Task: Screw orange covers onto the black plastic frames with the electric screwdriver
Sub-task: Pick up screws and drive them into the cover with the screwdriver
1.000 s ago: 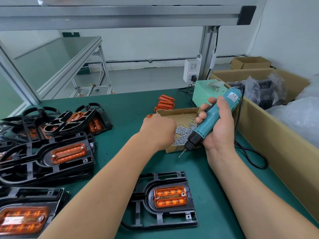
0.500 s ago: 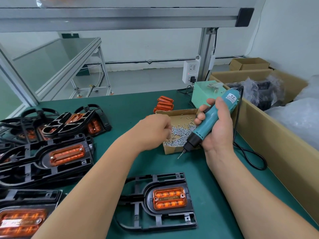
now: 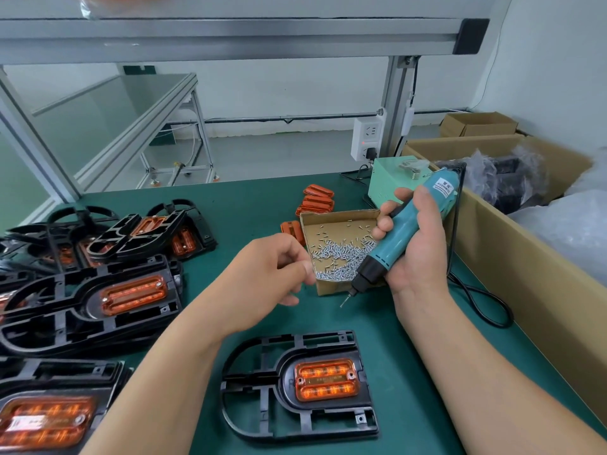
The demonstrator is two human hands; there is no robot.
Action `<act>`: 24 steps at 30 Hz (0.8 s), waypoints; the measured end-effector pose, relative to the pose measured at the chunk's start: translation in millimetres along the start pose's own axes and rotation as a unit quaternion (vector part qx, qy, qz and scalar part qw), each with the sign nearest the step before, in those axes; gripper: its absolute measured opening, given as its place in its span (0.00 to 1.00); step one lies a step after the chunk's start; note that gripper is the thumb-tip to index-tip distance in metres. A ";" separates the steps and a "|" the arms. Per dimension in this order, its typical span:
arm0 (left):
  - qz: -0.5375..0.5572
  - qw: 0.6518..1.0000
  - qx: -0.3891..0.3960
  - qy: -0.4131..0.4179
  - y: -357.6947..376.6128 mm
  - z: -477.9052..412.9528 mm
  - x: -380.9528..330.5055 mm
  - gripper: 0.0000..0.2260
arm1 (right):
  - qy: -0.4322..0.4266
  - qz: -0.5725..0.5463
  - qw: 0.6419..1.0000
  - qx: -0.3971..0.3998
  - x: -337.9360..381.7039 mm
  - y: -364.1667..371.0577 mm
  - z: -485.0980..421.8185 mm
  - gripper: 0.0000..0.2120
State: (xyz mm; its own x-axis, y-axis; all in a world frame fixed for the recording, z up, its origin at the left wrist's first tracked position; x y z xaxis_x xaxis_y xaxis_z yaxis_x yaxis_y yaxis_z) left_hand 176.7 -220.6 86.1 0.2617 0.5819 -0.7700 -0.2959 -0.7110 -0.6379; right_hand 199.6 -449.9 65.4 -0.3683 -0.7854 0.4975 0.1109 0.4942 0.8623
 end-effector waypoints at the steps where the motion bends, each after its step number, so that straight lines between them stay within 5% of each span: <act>1: 0.010 1.000 0.007 0.003 0.6 2.7 2.0 0.08 | 0.000 -0.002 1.000 0.002 -0.4 0.5 0.2 0.12; 24: 0.036 0.995 0.085 0.030 27.1 12.0 6.3 0.05 | -0.026 -0.046 0.999 0.005 3.0 11.8 9.3 0.15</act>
State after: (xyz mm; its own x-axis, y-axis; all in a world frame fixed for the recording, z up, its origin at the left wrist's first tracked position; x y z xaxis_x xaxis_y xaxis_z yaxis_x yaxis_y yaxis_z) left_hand 159.3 -231.5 63.8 0.2864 0.5040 -0.8148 -0.4662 -0.6696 -0.5781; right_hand 191.2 -442.9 76.2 -0.4234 -0.8074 0.4108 0.0656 0.4250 0.9028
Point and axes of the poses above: each hand's wrist, its own z-axis away from the middle knuckle, its own y-axis out of the palm, x = y × z, the point moved 3 cm from there along -z, towards the middle knuckle, and after that the axes turned 14 degrees about -z, right-handed, at the moved point
